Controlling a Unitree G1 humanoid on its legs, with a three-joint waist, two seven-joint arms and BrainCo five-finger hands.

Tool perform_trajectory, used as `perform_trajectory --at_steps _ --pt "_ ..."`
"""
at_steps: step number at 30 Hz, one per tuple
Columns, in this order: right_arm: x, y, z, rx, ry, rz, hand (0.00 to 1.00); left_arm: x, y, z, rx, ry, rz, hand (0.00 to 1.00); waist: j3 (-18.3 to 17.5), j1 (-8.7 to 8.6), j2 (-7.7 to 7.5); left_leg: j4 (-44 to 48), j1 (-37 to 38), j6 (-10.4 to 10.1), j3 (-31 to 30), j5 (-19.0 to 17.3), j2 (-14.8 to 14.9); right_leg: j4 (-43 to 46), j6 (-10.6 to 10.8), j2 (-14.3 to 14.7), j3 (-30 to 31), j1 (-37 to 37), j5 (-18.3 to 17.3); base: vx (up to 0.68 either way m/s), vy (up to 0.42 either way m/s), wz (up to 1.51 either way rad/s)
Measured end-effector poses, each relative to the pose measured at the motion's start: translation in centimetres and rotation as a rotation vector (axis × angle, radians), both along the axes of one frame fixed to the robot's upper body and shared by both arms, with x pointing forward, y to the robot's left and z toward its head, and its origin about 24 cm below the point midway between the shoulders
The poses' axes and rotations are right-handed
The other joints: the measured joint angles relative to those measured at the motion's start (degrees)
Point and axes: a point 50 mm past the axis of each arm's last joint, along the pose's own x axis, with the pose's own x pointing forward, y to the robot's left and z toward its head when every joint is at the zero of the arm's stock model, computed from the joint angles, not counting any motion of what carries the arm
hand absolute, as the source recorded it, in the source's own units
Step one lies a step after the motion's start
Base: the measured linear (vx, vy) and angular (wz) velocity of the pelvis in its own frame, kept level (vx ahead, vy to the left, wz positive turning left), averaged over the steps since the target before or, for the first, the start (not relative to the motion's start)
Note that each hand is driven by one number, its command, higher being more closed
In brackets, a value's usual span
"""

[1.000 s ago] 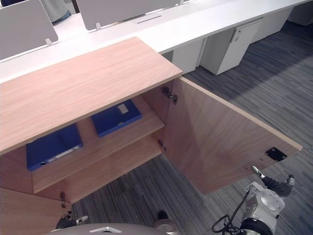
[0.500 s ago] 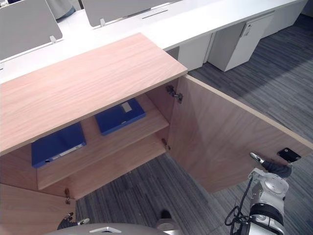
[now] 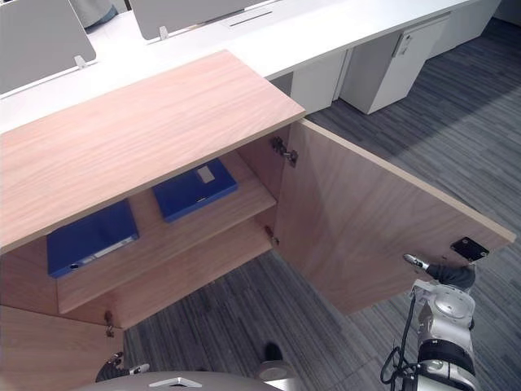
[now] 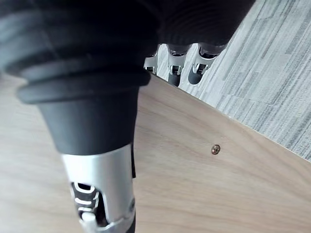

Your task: Walk over to the cabinet, pick up the folder, carry it to the office cabinet, place the folder inside the office cabinet, then close the office cabinet door

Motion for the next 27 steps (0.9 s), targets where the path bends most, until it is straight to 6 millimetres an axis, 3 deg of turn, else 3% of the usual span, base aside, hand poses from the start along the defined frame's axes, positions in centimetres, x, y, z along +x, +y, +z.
perform_trajectory --at_steps 12,18,22,27 --pt "-2.9 6.8 -4.1 0.046 0.024 0.115 0.0 1.0 0.0 0.1 0.017 -0.014 -0.04 0.0 0.48 -0.73 -2.34 -0.04 0.04 -0.22 0.62 0.51 0.48 -0.08 -0.39 0.74 0.91 -0.48 0.88 -0.05 -0.042 -0.05" --pt "-4.9 12.2 -7.1 0.137 0.092 0.234 0.0 1.6 0.6 0.4 0.039 -0.024 -0.046 0.0 -0.14 -0.28 -5.5 -0.05 0.0 -0.41 1.49 1.1 0.9 -0.15 -0.83 0.92 2.26 -1.3 1.72 -0.11 -0.045 -0.13" --pt "-5.8 14.8 -8.6 0.196 0.149 0.303 0.0 1.8 0.6 0.3 0.041 -0.023 -0.045 0.0 -0.15 -0.15 -5.56 -0.05 -0.08 -0.59 1.49 1.15 0.72 -0.15 -0.95 0.76 2.39 -1.56 1.74 -0.1 -0.028 -0.08" --pt "-5.8 18.9 -10.0 0.284 0.208 0.519 0.0 2.2 0.5 0.4 0.049 -0.024 -0.06 0.0 -0.16 0.95 -5.56 -0.06 -0.34 -0.91 1.42 1.46 0.8 -0.14 -1.22 0.76 2.49 -2.01 2.18 -0.07 -0.028 -0.05"
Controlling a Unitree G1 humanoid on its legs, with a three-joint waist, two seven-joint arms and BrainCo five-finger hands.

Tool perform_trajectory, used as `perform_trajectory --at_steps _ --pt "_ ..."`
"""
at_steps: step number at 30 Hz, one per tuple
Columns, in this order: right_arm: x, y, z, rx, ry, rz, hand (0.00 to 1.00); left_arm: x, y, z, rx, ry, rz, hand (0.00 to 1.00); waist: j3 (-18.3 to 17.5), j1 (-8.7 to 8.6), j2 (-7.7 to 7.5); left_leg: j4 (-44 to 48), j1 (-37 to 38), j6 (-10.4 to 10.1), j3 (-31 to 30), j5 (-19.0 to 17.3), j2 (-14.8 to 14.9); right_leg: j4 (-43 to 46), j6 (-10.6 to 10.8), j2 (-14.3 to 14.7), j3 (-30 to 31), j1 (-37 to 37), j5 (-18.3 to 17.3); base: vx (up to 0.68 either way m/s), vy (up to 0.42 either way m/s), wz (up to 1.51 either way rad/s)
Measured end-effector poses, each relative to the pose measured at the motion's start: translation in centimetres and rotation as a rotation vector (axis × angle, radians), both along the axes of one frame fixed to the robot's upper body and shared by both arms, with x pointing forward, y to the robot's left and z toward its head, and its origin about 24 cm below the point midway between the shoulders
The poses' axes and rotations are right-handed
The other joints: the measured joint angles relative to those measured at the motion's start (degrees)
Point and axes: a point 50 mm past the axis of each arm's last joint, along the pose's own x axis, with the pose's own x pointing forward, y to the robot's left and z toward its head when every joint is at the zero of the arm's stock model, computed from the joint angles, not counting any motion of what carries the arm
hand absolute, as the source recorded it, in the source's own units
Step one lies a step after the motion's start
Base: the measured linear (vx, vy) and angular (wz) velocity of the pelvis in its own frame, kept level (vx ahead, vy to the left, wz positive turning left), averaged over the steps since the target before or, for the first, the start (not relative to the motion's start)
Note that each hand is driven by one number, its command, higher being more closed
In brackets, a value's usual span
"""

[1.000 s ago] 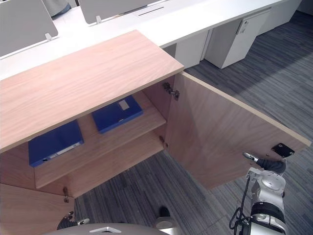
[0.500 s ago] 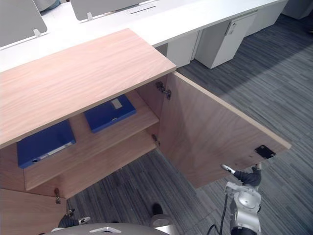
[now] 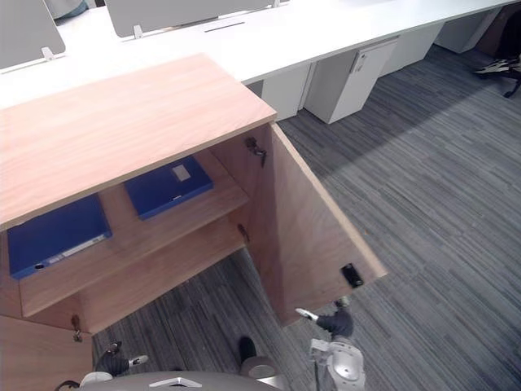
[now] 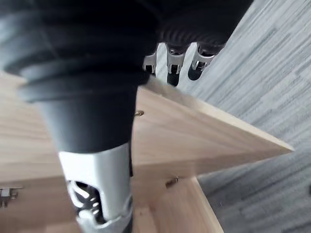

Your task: Walk over to the cabinet, pick up the folder, carry it to the office cabinet, place the folder inside the office cabinet, then close the office cabinet door

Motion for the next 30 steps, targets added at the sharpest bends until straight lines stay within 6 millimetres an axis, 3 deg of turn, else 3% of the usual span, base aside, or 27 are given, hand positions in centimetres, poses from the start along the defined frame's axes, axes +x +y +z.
perform_trajectory --at_steps 5,9,14,17,22,30 --pt "1.6 6.9 -0.1 0.125 -0.019 0.33 0.0 0.6 -0.2 0.1 0.001 -0.013 0.011 0.0 -0.43 2.68 0.05 -0.26 -0.03 0.46 -0.31 0.74 0.04 0.02 0.35 0.27 -0.05 -0.03 0.59 -0.03 -0.029 0.02" --pt "3.1 11.2 0.8 0.178 -0.072 0.521 0.0 0.6 -0.2 0.0 0.006 -0.013 0.018 0.0 -1.42 3.85 -0.54 -1.35 -0.02 0.83 -1.76 1.36 -0.57 0.05 0.35 0.06 -0.62 0.05 0.96 -0.02 -0.003 0.12" --pt "4.7 14.6 1.8 0.201 -0.123 0.657 0.0 0.6 0.0 0.1 0.018 -0.016 0.026 0.0 -2.24 5.86 -1.9 -2.01 0.05 1.71 -3.65 1.89 -1.94 0.41 0.99 -0.96 -2.02 0.72 0.76 -0.02 0.019 0.21" --pt "5.0 14.9 1.9 0.172 -0.135 0.68 0.0 0.5 0.1 0.1 0.029 -0.015 0.034 0.0 -2.17 6.5 -2.49 -2.41 0.04 2.22 -4.77 2.14 -2.68 0.42 1.47 -1.73 -3.15 1.08 0.69 -0.04 0.03 0.21" --pt "4.0 13.8 -0.3 0.083 -0.028 0.689 0.0 0.2 0.5 0.1 0.036 -0.006 0.054 0.0 -2.09 7.19 -3.5 -3.21 0.24 2.96 -6.35 2.59 -4.15 1.35 2.46 -3.29 -4.34 1.29 0.11 -0.05 0.031 0.18" --pt "1.3 7.6 -4.2 -0.031 0.199 0.467 0.0 -0.1 0.7 0.0 0.036 -0.001 0.066 0.0 -2.02 7.22 -3.86 -3.62 0.37 3.53 -8.4 2.46 -5.94 2.8 3.37 -5.4 -6.34 1.87 -1.05 -0.04 0.035 0.16"
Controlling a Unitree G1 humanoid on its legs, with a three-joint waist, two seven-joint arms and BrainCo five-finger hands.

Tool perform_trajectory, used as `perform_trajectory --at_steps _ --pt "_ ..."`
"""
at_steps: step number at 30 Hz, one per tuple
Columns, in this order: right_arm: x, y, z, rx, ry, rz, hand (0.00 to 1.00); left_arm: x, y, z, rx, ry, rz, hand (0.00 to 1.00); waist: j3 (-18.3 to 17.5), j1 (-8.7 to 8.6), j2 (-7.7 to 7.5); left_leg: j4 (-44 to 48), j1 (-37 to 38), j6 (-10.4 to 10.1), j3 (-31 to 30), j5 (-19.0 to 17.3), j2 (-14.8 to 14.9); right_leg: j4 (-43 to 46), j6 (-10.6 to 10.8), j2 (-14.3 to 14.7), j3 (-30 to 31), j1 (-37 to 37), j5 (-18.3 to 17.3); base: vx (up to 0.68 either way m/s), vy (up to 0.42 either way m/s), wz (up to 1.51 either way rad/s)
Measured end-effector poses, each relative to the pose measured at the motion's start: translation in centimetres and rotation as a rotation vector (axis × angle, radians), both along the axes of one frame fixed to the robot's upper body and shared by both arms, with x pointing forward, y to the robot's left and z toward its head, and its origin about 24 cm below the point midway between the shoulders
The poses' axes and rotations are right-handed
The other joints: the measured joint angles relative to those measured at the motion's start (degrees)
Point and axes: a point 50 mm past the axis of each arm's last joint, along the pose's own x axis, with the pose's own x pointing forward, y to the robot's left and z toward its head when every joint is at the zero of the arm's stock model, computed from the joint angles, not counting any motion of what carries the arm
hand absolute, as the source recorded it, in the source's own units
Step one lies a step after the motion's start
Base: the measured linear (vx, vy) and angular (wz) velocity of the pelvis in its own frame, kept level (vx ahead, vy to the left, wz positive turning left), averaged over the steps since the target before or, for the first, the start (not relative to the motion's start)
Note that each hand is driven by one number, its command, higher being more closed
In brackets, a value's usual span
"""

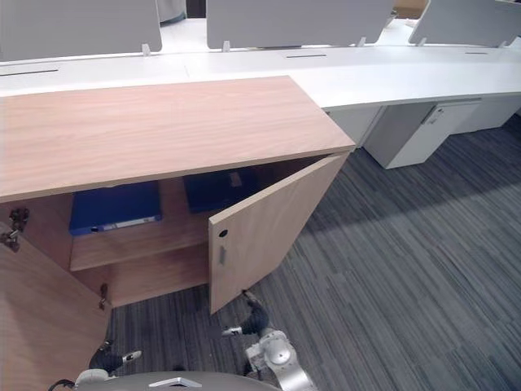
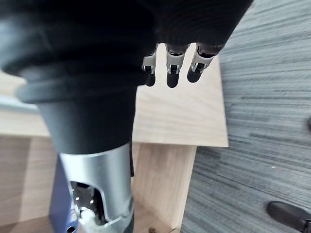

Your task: Walk over to the cabinet, pick up the folder, carry it to the office cabinet, place the folder inside the office cabinet, then close the office cabinet door

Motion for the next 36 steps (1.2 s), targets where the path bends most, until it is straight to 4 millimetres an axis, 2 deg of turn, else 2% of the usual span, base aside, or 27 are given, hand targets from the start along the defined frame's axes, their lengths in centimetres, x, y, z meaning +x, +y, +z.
perform_trajectory --at_steps 1,5,9,12,16,20,25,26,27,28,29,31,32,33,34,35,36 --pt "-0.8 -1.2 -0.9 -0.025 0.055 -0.051 0.0 -0.2 0.1 0.0 -0.001 0.005 0.005 0.0 0.0 0.04 -0.01 -0.01 0.08 0.2 -0.11 0.04 -0.23 0.03 -0.01 -0.2 -0.04 0.14 -0.01 -0.04 0.037 0.04" --pt "-2.3 -2.3 -2.0 -0.074 0.139 -0.096 0.0 -0.6 0.1 -0.1 -0.002 0.013 0.015 0.0 0.17 -0.03 0.24 -0.02 0.2 0.28 -0.22 0.05 -0.39 0.23 -0.08 -0.39 -0.07 0.25 -0.11 -0.01 0.011 0.01" --pt "-2.7 -3.0 -2.5 -0.087 0.173 -0.154 0.0 -0.7 0.2 -0.1 -0.016 0.007 0.046 0.0 1.03 -0.24 0.25 -0.02 -0.7 0.25 -0.45 0.07 -0.44 5.22 -0.25 -0.79 0.3 -2.37 -2.54 -0.03 0.009 0.04" --pt "-2.4 -3.4 -2.4 -0.082 0.17 -0.193 0.0 -0.7 0.2 -0.1 -0.02 0.005 0.057 0.0 1.15 -0.16 0.48 -0.04 -1.88 0.21 -1.93 0.15 -0.71 7.2 0.42 -0.91 1.16 -3.78 -4.36 -0.01 0.005 0.23" --pt "-2.6 -3.8 -2.7 -0.062 0.194 -0.249 0.0 -0.3 0.3 0.0 -0.026 -0.006 0.068 0.0 1.16 -0.45 0.37 -0.04 -3.89 0.53 -7.34 0.79 -1.49 8.19 0.77 -0.52 1.65 -3.88 -6.75 0.07 -0.01 0.63" --pt "-2.8 -3.8 -3.1 -0.065 0.231 -0.261 0.0 -0.4 0.2 -0.2 -0.038 0.003 0.089 0.0 1.47 0.58 0.46 0.0 -4.23 1.69 -11.78 1.79 -1.97 7.22 -0.23 -0.34 -0.17 -1.65 -7.52 0.12 -0.017 0.56" --pt "-2.5 -3.6 -3.0 -0.051 0.224 -0.272 0.0 0.3 0.1 -0.1 -0.047 -0.022 0.11 0.0 2.61 0.52 0.7 1.48 -5.78 1.49 -18.12 2.92 -2.34 6.99 -1.93 0.01 -3.46 0.3 -8.58 0.12 -0.039 0.81" --pt "-1.8 -3.4 -2.8 -0.038 0.206 -0.287 0.0 0.7 0.1 0.1 -0.053 -0.04 0.121 0.0 3.85 0.65 0.69 4.83 -7.77 0.71 -17.67 2.41 -2.39 8.6 -2.77 -0.3 -4.32 0.27 -9.19 0.01 -0.038 0.86" --pt "-1.6 -3.5 -2.7 -0.034 0.199 -0.293 0.0 0.8 0.1 0.1 -0.054 -0.043 0.123 0.0 4.07 0.67 0.75 5.94 -8.64 0.32 -16.43 2.11 -2.31 9.22 -2.67 -0.62 -4.93 0.22 -9.49 -0.02 -0.025 0.79" --pt "-1.4 -3.6 -2.6 -0.031 0.191 -0.303 0.0 0.8 0.2 0.2 -0.053 -0.049 0.127 0.0 4.2 0.64 0.92 7.3 -9.57 -1.11 -13.2 0.65 -2.02 10.18 -2.33 -1.11 -5.77 0.21 -10.39 -0.04 0.006 0.57" --pt "-1.2 -3.5 -2.5 -0.027 0.188 -0.307 0.0 0.8 0.2 0.2 -0.053 -0.057 0.135 0.0 4.58 1.15 0.84 9.5 -10.48 0.56 -9.51 -2.55 -1.26 11.66 -1.15 -1.44 -6.6 0.12 -12.38 -0.1 -0.032 0.39" --pt "-1.0 -3.2 -2.4 -0.018 0.18 -0.307 0.0 0.6 0.3 0.2 -0.053 -0.054 0.15 0.0 5.14 1.46 1.68 11.49 -11.61 0.27 -7.41 -5.53 -1.14 12.88 -0.56 -1.35 -7.07 0.2 -14.57 -0.08 -0.057 0.27" --pt "-1.5 -3.4 -2.5 -0.019 0.186 -0.318 0.0 0.2 0.5 0.2 -0.051 -0.046 0.157 0.0 4.16 0.43 0.12 8.42 -10.29 0.46 -5.8 -6.61 -1.62 10.4 -0.83 -2.01 -8.15 0.94 -15.71 0.08 -0.009 0.6" --pt "-2.3 -3.7 -2.8 -0.017 0.205 -0.345 0.0 0.0 0.5 0.1 -0.05 -0.041 0.167 0.0 3.66 -0.25 0.47 8.89 -8.95 0.46 -1.32 -6.34 -0.52 9.14 -1.33 -2.6 -8.69 1.62 -15.75 0.14 -0.011 0.69" --pt "-2.5 -4.0 -2.8 -0.012 0.203 -0.368 0.0 -0.2 0.4 0.0 -0.054 -0.036 0.169 0.0 3.33 -0.47 2.2 7.88 -8.76 -0.02 0.42 -5.34 0.36 9.14 -1.35 -1.59 -9.59 2.1 -15.15 0.19 0.001 0.67" --pt "-2.4 -4.7 -2.7 -0.029 0.2 -0.398 0.0 -0.8 -0.1 -0.2 -0.068 -0.015 0.174 0.0 2.91 -1.02 2.34 4.62 -7.64 1.02 -1.39 -1.63 -0.64 9.47 -0.33 -1.88 -10.67 2.34 -13.57 0.22 0.0 0.65" --pt "-2.5 -4.9 -2.7 -0.039 0.204 -0.407 0.0 -0.7 -0.2 -0.2 -0.071 -0.02 0.174 0.0 2.39 -1.1 2.85 0.65 -5.81 1.44 -2.64 0.46 -1.09 8.99 -0.45 -1.64 -11.22 2.81 -13.05 0.22 0.017 0.66"
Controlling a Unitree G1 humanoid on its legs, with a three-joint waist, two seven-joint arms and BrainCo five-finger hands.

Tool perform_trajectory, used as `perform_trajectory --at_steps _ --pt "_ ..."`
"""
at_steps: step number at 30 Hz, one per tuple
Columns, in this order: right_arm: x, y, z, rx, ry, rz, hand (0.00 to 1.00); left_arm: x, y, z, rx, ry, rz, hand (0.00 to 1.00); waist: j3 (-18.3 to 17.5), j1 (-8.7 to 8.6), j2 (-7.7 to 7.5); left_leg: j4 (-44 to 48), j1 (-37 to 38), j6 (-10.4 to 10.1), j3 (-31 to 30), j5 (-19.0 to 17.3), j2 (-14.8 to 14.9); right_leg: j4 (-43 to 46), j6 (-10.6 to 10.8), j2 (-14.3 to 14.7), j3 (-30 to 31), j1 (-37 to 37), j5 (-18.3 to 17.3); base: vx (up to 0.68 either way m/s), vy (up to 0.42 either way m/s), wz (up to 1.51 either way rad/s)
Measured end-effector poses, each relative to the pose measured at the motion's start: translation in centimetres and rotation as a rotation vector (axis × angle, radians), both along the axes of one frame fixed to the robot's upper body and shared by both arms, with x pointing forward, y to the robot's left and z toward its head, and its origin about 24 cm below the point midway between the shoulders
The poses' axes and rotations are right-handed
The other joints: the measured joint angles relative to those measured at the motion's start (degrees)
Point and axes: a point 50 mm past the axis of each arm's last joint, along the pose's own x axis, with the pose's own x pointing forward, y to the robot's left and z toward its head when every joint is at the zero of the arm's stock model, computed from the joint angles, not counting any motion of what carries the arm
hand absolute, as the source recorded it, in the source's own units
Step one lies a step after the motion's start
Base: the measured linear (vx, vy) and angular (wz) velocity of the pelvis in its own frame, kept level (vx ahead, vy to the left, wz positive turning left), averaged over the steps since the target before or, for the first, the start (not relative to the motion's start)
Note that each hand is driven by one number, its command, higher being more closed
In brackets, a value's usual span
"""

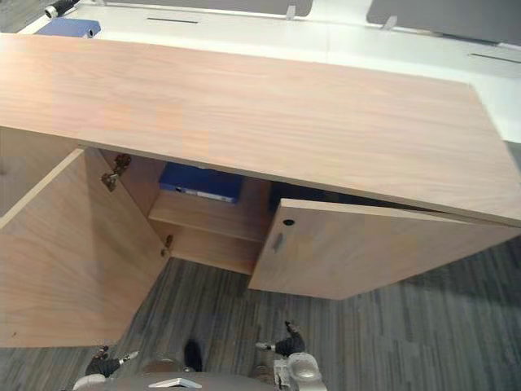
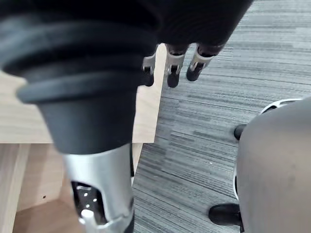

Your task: Walk over to the cabinet, pick up the folder, carry it to the office cabinet, place the folder inside the office cabinet, then close the office cabinet door

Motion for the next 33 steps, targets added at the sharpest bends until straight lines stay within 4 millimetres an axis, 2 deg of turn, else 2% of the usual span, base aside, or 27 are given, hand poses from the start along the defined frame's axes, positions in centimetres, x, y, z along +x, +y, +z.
perform_trajectory --at_steps 1,3,4,5,6,7,10,13,14,16,17,21,22,24,28,33 --pt "-0.2 0.0 -0.1 0.0 0.007 -0.001 0.0 0.2 0.0 0.0 0.0 -0.005 -0.002 0.0 0.04 -0.11 0.0 -0.21 0.17 0.19 -0.53 0.23 -0.02 0.08 -0.06 0.09 -0.05 0.43 0.06 0.26 -0.007 0.59" --pt "0.0 0.3 -0.2 0.005 0.012 0.002 0.0 0.2 0.1 0.1 0.001 -0.005 -0.001 0.0 0.38 -0.01 0.7 -0.09 1.21 0.4 -2.95 0.33 1.95 4.65 -1.56 1.35 0.52 -0.55 0.21 0.16 -0.045 0.49" --pt "0.2 0.6 -0.1 0.011 0.004 0.007 0.0 0.0 0.0 0.0 0.001 0.0 -0.001 0.0 0.94 -0.23 1.82 0.21 2.14 0.33 -3.95 0.34 3.97 2.66 -2.22 3.8 2.2 -0.51 -2.09 0.09 -0.052 0.37" --pt "0.5 0.7 0.0 0.011 -0.004 0.017 0.0 -0.2 0.2 0.0 0.004 0.007 0.002 0.0 0.72 0.06 1.39 0.26 3.16 -0.16 -4.13 0.22 4.88 -2.85 -3.24 5.54 3.33 -0.42 -1.22 0.1 -0.063 0.33" --pt "0.5 0.7 0.0 0.009 -0.006 0.018 0.0 -0.4 0.5 0.0 0.013 0.011 0.002 0.0 0.44 0.11 0.68 0.31 3.56 -0.91 -4.14 0.0 4.74 -5.32 -3.57 5.63 3.54 -0.51 1.1 0.1 -0.09 0.25" --pt "0.5 0.6 0.0 0.004 -0.003 0.019 0.0 -0.6 0.9 0.1 0.023 0.02 -0.002 0.0 0.08 -0.02 -1.06 0.97 4.41 -2.91 -4.44 -1.85 3.67 -5.34 -2.13 4.48 4.01 -1.5 6.16 0.15 -0.12 0.2" --pt "0.2 -0.4 0.0 -0.032 0.007 0.019 0.0 -2.1 0.7 -0.3 0.014 0.065 0.011 0.0 -1.34 0.08 0.18 1.54 5.51 -4.06 -4.3 -2.35 5.14 -5.19 -2.63 5.43 4.94 -0.65 5.85 0.09 -0.094 -0.08" --pt "0.3 -1.1 0.2 -0.054 0.006 0.024 0.0 -2.2 0.6 -0.3 0.008 0.064 0.042 0.0 -0.72 -0.36 1.84 1.06 5.68 -4.41 -4.18 -2.15 5.59 -5.36 -2.85 5.97 4.97 -0.62 6.01 -0.02 -0.058 -0.08" --pt "0.0 -1.3 0.1 -0.058 0.016 0.021 0.0 -2.4 1.1 -0.3 0.016 0.065 0.074 0.0 -0.8 -0.58 2.4 0.98 5.81 -4.43 -4.16 -2.15 5.68 -5.36 -2.9 6.11 5.02 -0.45 6.07 -0.03 -0.033 -0.04" --pt "0.0 -1.6 0.1 -0.065 0.025 0.024 0.0 -3.0 2.6 0.0 0.048 0.067 0.134 0.0 -0.97 -0.61 2.5 0.99 6.0 -4.46 -4.13 -2.13 5.79 -5.37 -2.99 6.26 5.12 -0.25 6.17 -0.01 -0.013 -0.02" --pt "0.0 -1.7 0.1 -0.068 0.028 0.024 0.0 -3.2 4.3 0.5 0.088 0.061 0.165 0.0 -1.03 -0.48 2.55 0.92 6.83 -4.51 -4.14 -2.12 5.86 -5.49 -3.04 6.33 5.17 0.61 6.21 -0.04 -0.024 0.01" --pt "0.2 -2.0 0.2 -0.078 0.024 0.03 0.0 -3.7 8.1 1.9 0.18 0.043 0.237 0.0 -1.25 0.08 1.34 0.54 7.67 -4.51 -4.1 -1.89 5.72 -6.34 -3.04 6.33 5.38 1.39 7.01 -0.05 -0.007 -0.02" --pt "0.2 -2.1 0.2 -0.082 0.025 0.035 0.0 -3.7 8.6 2.1 0.191 0.037 0.247 0.0 -1.33 0.19 1.17 0.23 7.79 -4.45 -4.1 -1.72 5.65 -6.42 -2.99 6.3 5.45 1.39 7.13 -0.08 0.007 0.01" --pt "0.2 -2.4 0.3 -0.097 0.027 0.05 0.0 -3.0 10.5 3.4 0.243 -0.028 0.285 0.0 -1.41 0.22 0.67 -0.15 7.72 -3.96 -4.56 -1.23 5.02 -6.7 -2.64 5.72 5.3 1.48 7.65 -0.07 0.022 0.07" --pt "0.3 -2.6 0.4 -0.103 0.024 0.055 0.0 -2.5 12.3 4.6 0.295 -0.057 0.277 0.0 -1.47 0.48 0.26 -0.22 7.75 -3.53 -4.76 -0.96 4.31 -6.71 -2.22 5.09 5.1 1.55 7.98 -0.06 0.023 0.03" --pt "0.3 -3.1 0.5 -0.12 0.026 0.064 0.0 -2.9 14.0 5.5 0.342 -0.064 0.31 0.0 -1.39 0.88 0.26 -0.58 7.03 -2.97 -5.6 -0.73 3.12 -7.2 -1.64 4.12 4.91 1.36 8.31 -0.04 0.026 0.09"
